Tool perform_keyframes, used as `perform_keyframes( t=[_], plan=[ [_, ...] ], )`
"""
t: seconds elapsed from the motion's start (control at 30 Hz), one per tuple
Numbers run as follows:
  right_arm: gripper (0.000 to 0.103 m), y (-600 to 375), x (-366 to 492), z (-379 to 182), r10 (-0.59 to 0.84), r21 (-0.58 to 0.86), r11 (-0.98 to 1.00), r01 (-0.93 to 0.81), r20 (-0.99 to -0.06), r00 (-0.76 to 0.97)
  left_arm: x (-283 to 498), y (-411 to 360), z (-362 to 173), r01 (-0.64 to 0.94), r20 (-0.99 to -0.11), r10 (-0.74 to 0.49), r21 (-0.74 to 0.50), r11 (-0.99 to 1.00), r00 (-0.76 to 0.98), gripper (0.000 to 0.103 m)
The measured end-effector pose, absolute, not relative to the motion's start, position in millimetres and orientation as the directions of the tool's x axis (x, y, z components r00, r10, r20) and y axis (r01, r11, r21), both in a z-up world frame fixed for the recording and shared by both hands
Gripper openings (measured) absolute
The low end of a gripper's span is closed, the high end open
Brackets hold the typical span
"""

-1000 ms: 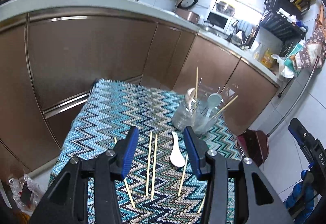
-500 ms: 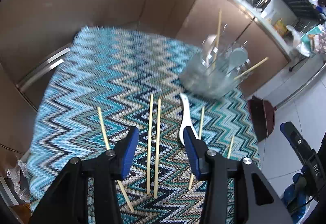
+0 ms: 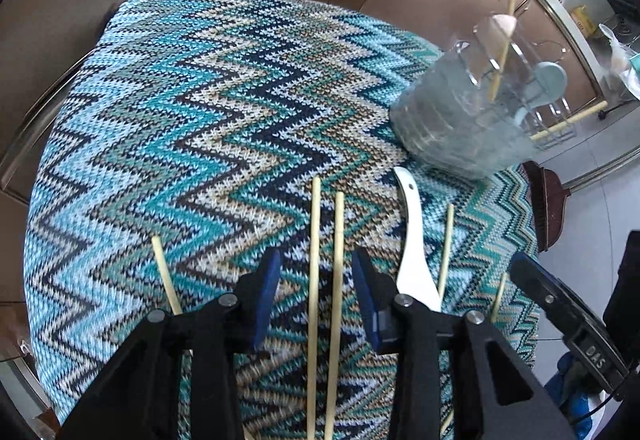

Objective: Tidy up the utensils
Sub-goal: 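Grasp another wooden chopstick with the left tool while the right tool grasps one too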

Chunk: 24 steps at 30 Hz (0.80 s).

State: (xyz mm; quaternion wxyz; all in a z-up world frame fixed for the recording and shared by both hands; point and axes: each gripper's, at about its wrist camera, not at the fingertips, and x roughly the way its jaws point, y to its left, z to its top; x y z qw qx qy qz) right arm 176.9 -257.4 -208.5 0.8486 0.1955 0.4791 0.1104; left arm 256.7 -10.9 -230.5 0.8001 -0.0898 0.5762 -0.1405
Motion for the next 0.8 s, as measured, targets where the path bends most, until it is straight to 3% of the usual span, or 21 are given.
perform_keyframes(
  t=[0.43,0.8],
  plan=[
    [0.032,-234,234,-251,0.334,0.368,0.93,0.017,-0.861,0.384,280,-19,-245,0.17,-0.917,-0.315,-0.279,0.945,0.243,0.02],
    [0.019,-224,250,-260,0.298,0.321,0.947,0.01,-0.888,0.352,281,-40,-254,0.217,-0.935,-0.262,-0.212,0.953,0.237,0.006]
  ],
)
